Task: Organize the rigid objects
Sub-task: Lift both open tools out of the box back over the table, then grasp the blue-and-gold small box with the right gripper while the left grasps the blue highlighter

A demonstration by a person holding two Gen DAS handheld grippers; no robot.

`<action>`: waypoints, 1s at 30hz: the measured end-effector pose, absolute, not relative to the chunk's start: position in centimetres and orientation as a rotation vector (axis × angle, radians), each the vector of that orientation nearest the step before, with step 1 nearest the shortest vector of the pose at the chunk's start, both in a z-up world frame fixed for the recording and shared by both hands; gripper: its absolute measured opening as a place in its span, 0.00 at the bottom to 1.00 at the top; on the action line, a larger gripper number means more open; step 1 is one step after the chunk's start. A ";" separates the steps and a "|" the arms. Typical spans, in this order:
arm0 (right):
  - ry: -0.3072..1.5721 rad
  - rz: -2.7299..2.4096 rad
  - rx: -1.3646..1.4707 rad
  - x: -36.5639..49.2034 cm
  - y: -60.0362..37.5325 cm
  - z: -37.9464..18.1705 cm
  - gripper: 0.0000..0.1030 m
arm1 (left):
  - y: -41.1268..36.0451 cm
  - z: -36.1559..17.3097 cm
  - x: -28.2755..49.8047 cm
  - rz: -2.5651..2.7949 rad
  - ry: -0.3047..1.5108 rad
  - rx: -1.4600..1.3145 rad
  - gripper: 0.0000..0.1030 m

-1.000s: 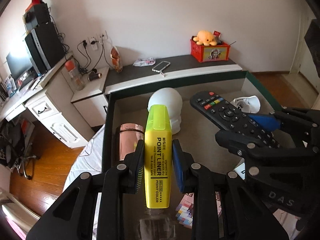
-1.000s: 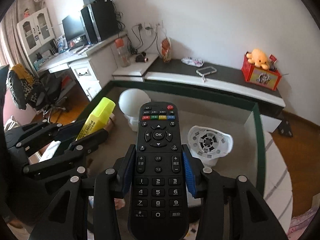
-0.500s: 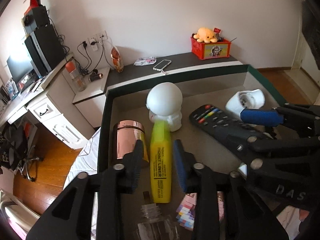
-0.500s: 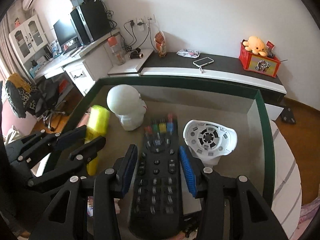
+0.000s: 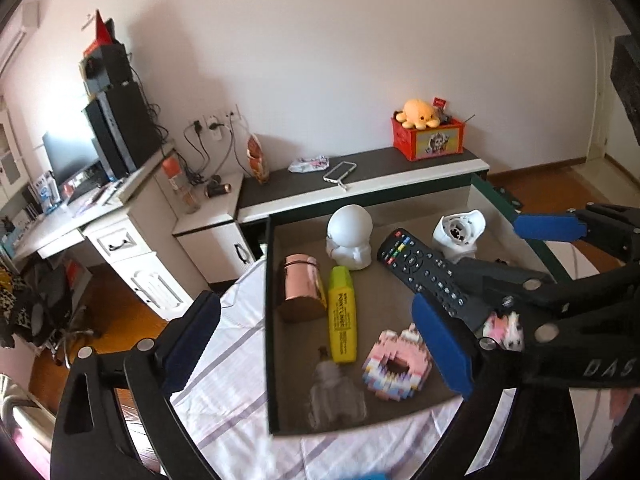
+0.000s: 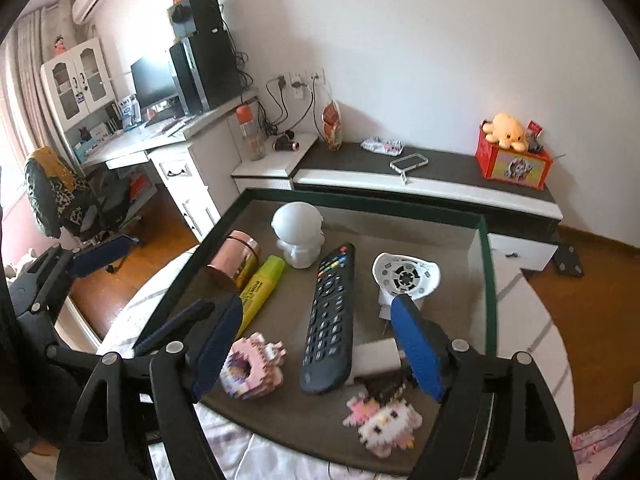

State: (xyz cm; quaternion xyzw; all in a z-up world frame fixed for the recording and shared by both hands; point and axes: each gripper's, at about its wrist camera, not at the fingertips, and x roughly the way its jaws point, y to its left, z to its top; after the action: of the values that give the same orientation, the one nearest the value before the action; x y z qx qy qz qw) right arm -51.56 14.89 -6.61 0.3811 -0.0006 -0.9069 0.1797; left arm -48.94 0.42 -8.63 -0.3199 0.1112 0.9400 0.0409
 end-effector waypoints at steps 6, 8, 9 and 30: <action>0.009 -2.600 1.024 -47.0 15.7 -5.2 0.78 | -1.4 -7.5 -44.1 2.912 0.318 -0.946 0.99; -0.007 -2.613 1.003 -45.2 16.4 -4.8 0.78 | -2.4 -7.3 -42.2 2.930 0.311 -0.936 0.99; -0.013 -2.618 0.992 -44.3 16.7 -4.7 0.78 | -3.0 -7.2 -40.9 2.942 0.304 -0.930 0.99; -0.250 -2.610 1.268 -31.6 16.2 -16.5 0.78 | -8.2 -12.2 -28.4 2.863 0.264 -0.982 1.00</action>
State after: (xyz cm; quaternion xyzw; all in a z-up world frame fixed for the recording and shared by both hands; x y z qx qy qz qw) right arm -31.62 16.15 -16.53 0.4327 -0.0854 -0.8902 0.1142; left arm -28.44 -8.22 -12.24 -0.3229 0.0866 0.9411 0.0516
